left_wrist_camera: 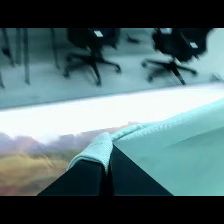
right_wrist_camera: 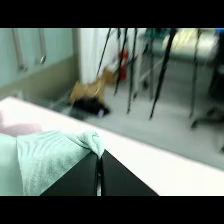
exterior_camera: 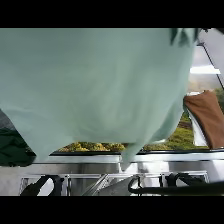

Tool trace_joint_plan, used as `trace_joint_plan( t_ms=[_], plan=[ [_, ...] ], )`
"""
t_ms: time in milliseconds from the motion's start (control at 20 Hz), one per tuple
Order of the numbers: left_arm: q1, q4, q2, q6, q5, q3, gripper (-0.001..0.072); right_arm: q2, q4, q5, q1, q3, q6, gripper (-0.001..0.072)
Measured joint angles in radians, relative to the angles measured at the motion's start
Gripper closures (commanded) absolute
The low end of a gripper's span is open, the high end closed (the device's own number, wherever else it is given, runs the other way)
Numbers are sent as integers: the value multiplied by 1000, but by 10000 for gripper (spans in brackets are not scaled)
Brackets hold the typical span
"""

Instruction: Fold the shirts.

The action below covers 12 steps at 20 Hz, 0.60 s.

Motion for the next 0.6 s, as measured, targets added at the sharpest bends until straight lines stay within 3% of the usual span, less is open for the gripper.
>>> trace_joint_plan(
  t_ms=[250,600],
  plan=[
    [-193,178,-316,31,116,-160,696,-378,32,-26,47,0,-13,694],
    [-219,248,-753,42,201,-180,696,-786,45,-113,81,0,3,693]
  ],
)
